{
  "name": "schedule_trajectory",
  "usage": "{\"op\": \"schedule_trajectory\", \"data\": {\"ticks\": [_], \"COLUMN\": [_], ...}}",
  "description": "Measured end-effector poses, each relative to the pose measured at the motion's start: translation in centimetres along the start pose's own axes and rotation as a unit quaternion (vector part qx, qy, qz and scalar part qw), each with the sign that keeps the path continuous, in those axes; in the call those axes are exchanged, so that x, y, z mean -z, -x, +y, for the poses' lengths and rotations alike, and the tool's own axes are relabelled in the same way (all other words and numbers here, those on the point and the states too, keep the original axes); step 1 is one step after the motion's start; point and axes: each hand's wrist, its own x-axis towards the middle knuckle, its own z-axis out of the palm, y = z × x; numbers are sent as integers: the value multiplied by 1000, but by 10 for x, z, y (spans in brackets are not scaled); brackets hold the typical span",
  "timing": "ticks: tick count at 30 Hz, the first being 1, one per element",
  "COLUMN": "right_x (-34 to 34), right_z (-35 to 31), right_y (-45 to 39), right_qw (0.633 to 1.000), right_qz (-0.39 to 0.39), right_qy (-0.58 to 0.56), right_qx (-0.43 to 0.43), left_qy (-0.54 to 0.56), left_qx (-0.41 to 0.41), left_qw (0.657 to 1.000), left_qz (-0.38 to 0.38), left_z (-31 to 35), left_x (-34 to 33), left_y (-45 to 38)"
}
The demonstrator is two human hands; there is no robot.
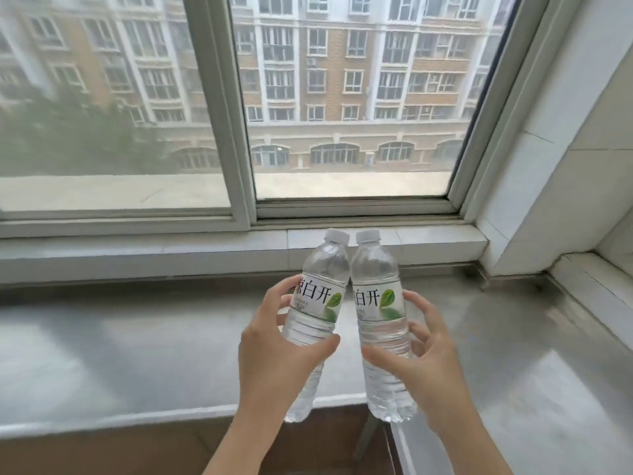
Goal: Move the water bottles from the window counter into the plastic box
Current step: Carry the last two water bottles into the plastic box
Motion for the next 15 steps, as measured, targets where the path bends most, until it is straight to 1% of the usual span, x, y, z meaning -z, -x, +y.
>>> {"op": "schedule_trajectory", "data": {"ticks": [4,7,12,15], "right_x": [-65,-119,-212,-272], "right_z": [-9,-17,-33,-45], "right_y": [11,25,67,105], "right_qw": [995,985,960,940], "right_qz": [-93,-168,-277,-336], "right_qy": [-21,-38,-43,-52], "right_qx": [-2,-8,-11,-8], "left_qy": [-46,-64,-115,-137], "left_qx": [20,36,64,84], "left_qw": [994,984,950,928], "left_qz": [93,162,282,337], "left_z": [-19,-35,-65,-86], "left_x": [69,120,217,280], "left_y": [20,39,84,120]}}
